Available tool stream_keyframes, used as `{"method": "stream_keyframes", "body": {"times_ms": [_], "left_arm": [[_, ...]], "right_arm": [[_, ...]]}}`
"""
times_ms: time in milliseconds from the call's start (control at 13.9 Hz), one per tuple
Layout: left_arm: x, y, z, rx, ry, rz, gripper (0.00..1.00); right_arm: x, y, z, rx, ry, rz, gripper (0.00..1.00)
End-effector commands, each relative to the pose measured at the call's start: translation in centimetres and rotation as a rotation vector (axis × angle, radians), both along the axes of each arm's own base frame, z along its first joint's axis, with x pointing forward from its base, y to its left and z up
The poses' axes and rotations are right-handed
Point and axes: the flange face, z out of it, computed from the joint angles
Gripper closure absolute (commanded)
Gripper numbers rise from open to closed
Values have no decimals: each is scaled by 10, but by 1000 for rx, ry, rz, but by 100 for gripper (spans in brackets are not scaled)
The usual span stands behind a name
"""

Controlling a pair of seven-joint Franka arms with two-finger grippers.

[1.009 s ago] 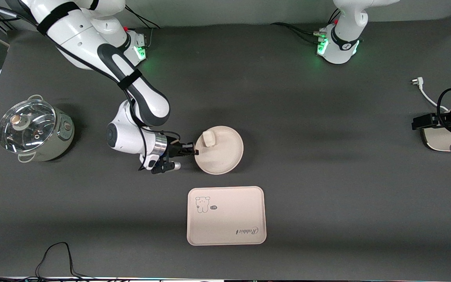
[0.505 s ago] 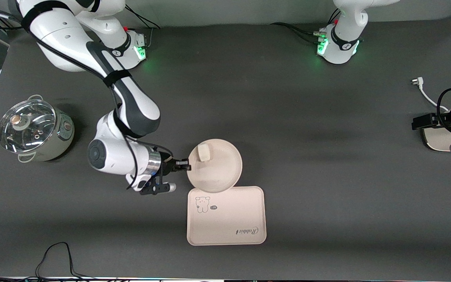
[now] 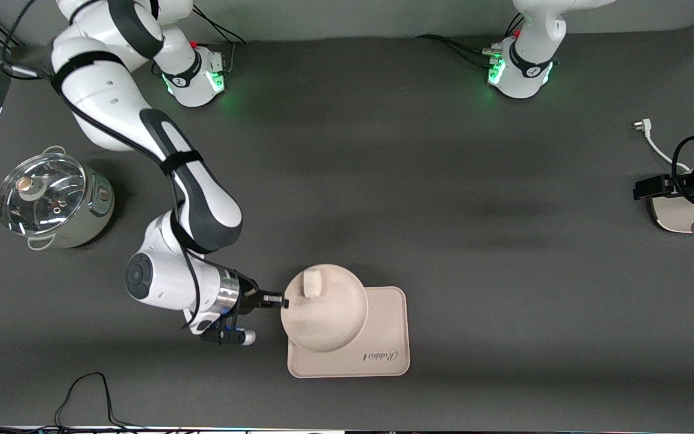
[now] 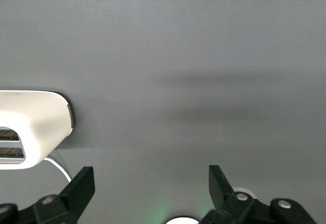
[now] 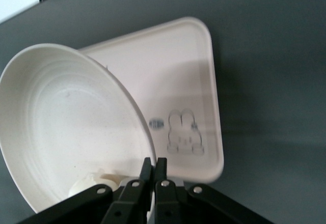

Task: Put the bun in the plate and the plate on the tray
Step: 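Carry the plate with the right gripper onto the rabbit tray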

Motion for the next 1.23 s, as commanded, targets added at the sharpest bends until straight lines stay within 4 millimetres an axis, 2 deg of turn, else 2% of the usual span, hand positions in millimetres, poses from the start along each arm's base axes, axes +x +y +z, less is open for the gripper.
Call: {"method": "stream_keyframes", "body": {"times_ms": [0,72,216,360,649,793,1009,1081,1153], "left_arm": [[-1,-2,0,-2,-1,-15,0],[-2,-2,-1,-2,2,-15,0],[-2,-3,-1,-4,3,-16,0],[-2,-3,-1,-4,5,-16,0],[-2,-2,-1,-2,5,-16,0],[-2,-2,-1,-2,5,-16,0],[-2,-3,-1,-2,5,-18,0],[-2,-4,-1,-2,5,-19,0],[-1,-4,-2,-2,3,-20,0]], "right_arm": [[12,18,-37,11,-43,-50,100],[8,27,-52,14,-39,-66,100],[-1,48,-55,25,6,-124,100],[-5,56,-56,20,30,-156,100],[-2,48,-72,-11,-5,-159,100],[-2,42,-93,-26,-8,-169,100],[-1,40,-94,-29,-10,-165,100],[-1,40,-90,-32,-12,-159,96],[-2,40,-89,-66,-19,-134,69]]}}
